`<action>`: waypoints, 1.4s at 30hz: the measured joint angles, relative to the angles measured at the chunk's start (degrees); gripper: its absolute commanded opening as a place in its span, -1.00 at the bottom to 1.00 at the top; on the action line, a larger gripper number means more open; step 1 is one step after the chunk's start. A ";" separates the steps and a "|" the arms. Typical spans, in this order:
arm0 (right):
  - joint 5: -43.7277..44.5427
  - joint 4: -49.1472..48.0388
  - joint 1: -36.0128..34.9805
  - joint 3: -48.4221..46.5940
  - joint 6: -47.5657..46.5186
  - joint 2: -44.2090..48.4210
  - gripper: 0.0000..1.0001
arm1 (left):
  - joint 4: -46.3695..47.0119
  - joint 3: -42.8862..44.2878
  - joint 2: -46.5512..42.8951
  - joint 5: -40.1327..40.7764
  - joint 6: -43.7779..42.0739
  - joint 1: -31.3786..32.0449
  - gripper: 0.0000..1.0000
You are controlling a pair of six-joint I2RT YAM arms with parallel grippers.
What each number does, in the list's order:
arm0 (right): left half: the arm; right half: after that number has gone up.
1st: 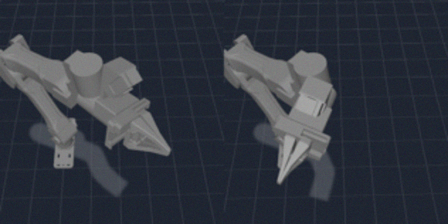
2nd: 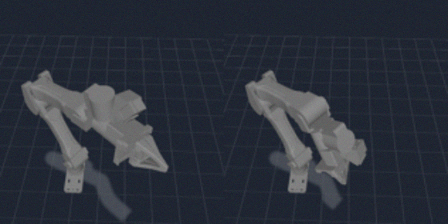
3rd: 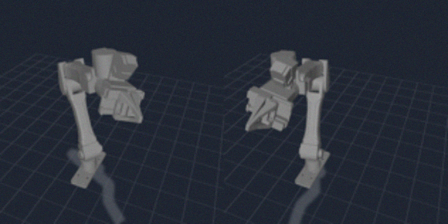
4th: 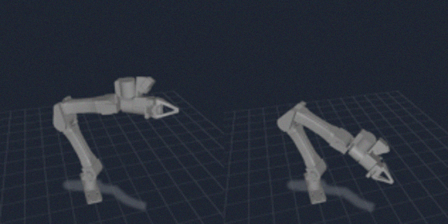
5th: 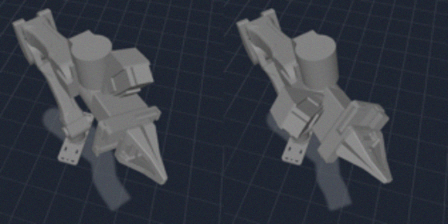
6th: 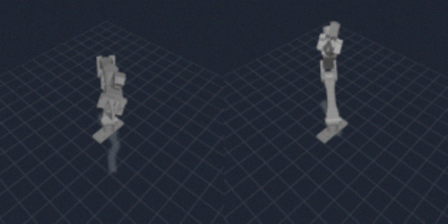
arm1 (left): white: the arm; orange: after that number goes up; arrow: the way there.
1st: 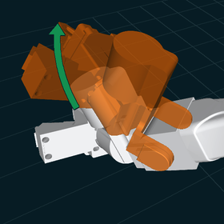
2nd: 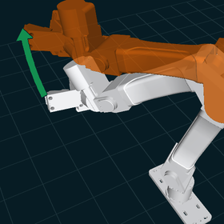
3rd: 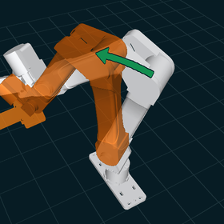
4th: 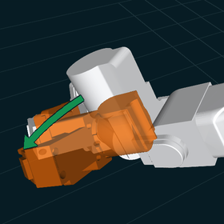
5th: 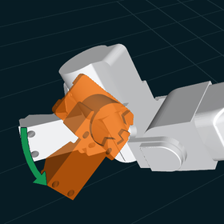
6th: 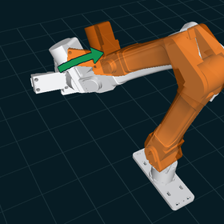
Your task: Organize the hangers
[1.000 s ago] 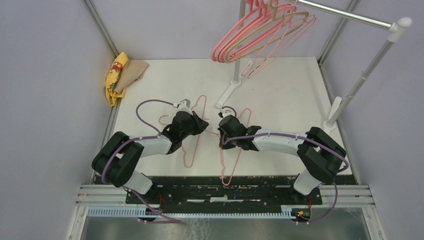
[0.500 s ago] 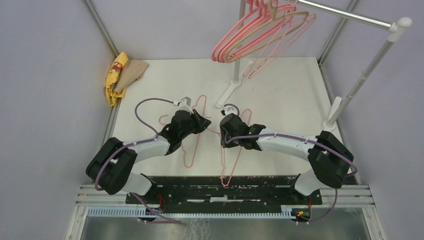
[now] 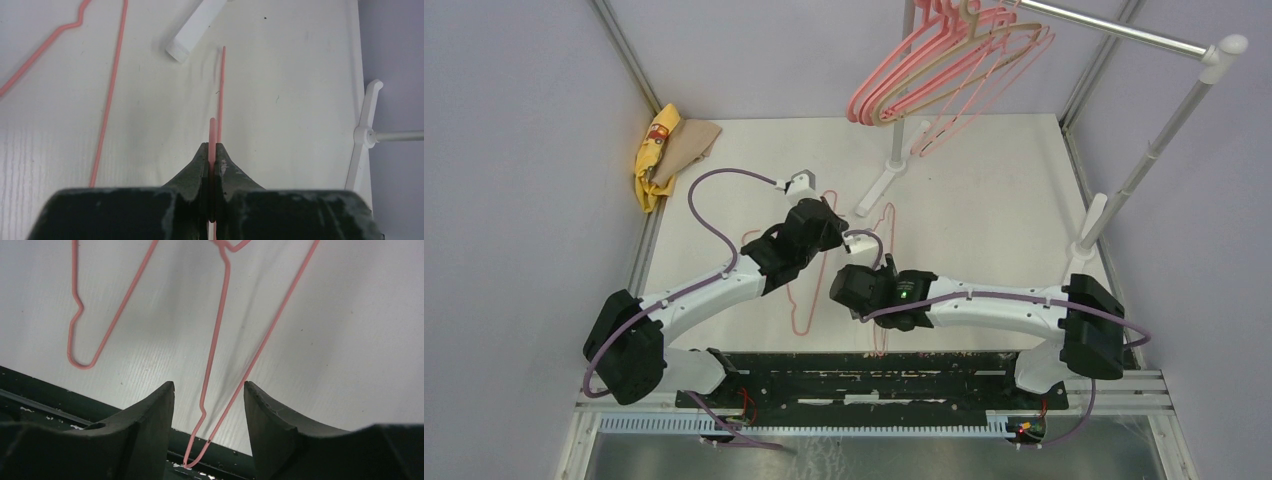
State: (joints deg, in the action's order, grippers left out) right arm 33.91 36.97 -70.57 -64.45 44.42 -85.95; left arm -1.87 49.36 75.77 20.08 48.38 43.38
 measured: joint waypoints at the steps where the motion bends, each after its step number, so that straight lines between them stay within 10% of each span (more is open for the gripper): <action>1: 1.29 0.61 -0.92 -0.04 1.07 -0.92 0.42 | -1.05 0.52 0.00 0.50 0.15 0.17 -0.94; 10: 9.22 2.05 -2.80 2.78 9.73 -9.33 0.47 | -9.22 2.86 -2.12 2.16 1.14 0.83 -0.94; 16: 10.78 0.09 -3.10 6.45 13.60 -12.11 -0.69 | -11.80 2.86 -7.50 2.21 1.90 1.01 -0.94; 22: 11.10 -5.25 -3.82 10.25 12.66 -10.67 -0.99 | -12.55 2.86 -8.98 0.37 3.02 2.54 -0.94; 29: 10.25 -5.53 -4.24 17.77 10.73 0.24 -0.99 | -10.95 2.27 -11.91 -2.67 1.70 2.84 0.99; 42: 15.06 10.03 -1.33 24.81 17.22 29.75 -0.99 | -10.01 -4.39 -20.52 -2.25 -4.00 1.33 0.98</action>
State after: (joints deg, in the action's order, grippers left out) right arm 48.97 47.00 -71.90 -39.64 61.65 -56.21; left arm -11.88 44.97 55.24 17.82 44.38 44.71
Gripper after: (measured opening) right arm 0.045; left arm 0.990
